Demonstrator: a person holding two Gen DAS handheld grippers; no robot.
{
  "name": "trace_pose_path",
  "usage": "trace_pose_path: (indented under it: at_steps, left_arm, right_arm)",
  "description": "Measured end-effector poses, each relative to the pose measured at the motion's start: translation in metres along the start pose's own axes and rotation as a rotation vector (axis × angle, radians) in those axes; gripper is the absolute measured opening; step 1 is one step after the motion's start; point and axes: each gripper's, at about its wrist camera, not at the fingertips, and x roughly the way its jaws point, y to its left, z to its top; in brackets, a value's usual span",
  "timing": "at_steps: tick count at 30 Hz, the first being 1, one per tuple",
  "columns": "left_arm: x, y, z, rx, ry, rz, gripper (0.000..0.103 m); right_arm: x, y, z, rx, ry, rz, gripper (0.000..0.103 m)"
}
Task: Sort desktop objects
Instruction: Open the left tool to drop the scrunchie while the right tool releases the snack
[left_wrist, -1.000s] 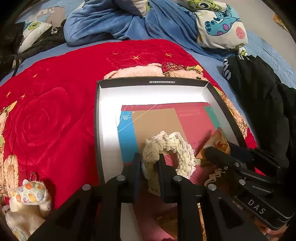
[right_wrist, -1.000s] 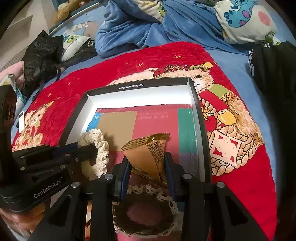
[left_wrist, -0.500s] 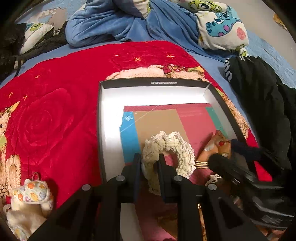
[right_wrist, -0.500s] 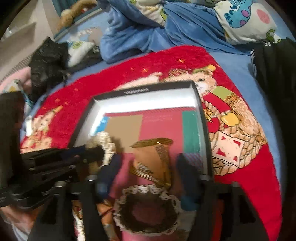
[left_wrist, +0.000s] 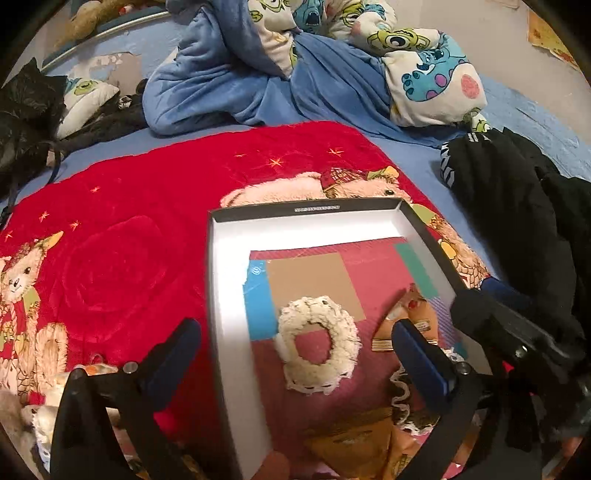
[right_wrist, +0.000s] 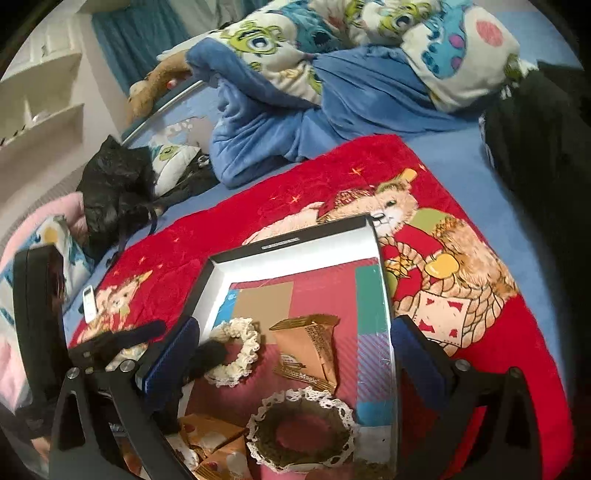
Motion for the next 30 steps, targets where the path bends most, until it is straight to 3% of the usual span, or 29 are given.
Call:
trace_pose_path:
  at_steps: [12,18,24,30]
  left_arm:
    - [-0.003,0.022,0.006,-0.078,-0.017,0.037,0.103]
    - [-0.024,0.017,0.01,-0.027,-0.034,0.125,0.103]
    - [-0.115,0.011,0.016,0.027,-0.161,0.151,0.103]
    - [-0.227,0.015,0.013,0.03,-0.276,0.182,0.103]
  right_arm:
    - [-0.008,-0.007,0.002,0.031,-0.046,-0.023,0.103]
    - [-0.029,0.0,0.006,0.003,-0.116,-0.098,0.103]
    - [-0.074,0.026,0.02,0.02,-0.15,-0.115,0.103]
    - [-0.146,0.086,0.029,-0.031,-0.233,-0.125,0.103]
